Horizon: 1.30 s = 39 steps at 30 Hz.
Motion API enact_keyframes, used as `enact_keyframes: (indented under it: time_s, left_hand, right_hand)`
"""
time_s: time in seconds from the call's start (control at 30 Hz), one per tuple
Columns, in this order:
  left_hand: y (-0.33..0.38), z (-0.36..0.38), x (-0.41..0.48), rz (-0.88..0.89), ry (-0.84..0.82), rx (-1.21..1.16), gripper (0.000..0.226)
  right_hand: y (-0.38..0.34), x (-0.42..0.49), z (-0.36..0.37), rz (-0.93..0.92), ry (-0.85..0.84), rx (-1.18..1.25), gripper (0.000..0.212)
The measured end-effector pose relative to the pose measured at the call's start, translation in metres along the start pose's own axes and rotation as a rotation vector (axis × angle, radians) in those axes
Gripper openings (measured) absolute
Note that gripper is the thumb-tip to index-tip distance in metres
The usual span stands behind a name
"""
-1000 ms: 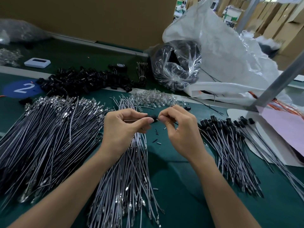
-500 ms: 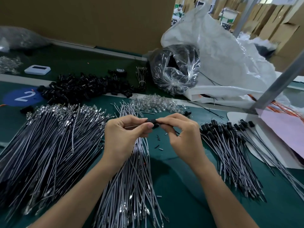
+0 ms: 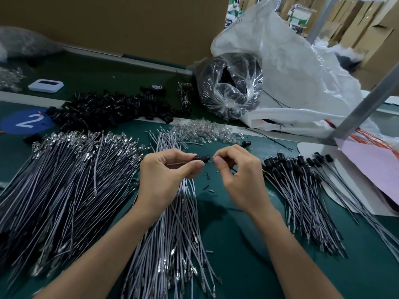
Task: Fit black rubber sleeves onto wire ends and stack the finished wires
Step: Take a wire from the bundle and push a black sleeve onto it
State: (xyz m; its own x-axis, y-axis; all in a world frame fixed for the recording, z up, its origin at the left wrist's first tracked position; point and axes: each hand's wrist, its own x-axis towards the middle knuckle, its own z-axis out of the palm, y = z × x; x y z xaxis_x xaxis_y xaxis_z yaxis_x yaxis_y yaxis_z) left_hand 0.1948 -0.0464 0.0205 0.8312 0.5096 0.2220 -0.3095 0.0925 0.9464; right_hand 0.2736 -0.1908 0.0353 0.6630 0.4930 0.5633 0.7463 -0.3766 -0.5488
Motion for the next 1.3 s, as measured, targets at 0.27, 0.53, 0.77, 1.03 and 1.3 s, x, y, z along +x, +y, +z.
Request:
enact_keyframes:
  time_s: [0.27, 0.53, 0.77, 1.03, 1.3]
  left_hand:
    - [0.0, 0.001, -0.001, -0.014, -0.004, 0.0, 0.021]
    - [0.003, 0.0, 0.002, -0.096, 0.013, -0.113, 0.021]
    - [0.009, -0.002, 0.004, -0.258, -0.137, -0.395, 0.018]
    - [0.013, 0.001, 0.0, -0.375, -0.309, -0.558, 0.022]
    - [0.012, 0.001, 0.001, -0.359, -0.289, -0.579, 0.022]
  right_hand:
    - [0.002, -0.002, 0.001, -0.03, -0.022, 0.002, 0.009]
    - [-0.006, -0.003, -0.002, -0.066, 0.116, -0.031, 0.005]
    - [-0.021, -0.006, -0.012, -0.288, 0.287, -0.003, 0.008]
    - [-0.035, -0.017, -0.002, -0.458, 0.327, 0.004, 0.009]
    - [-0.034, -0.017, -0.004, -0.438, 0.373, 0.0, 0.011]
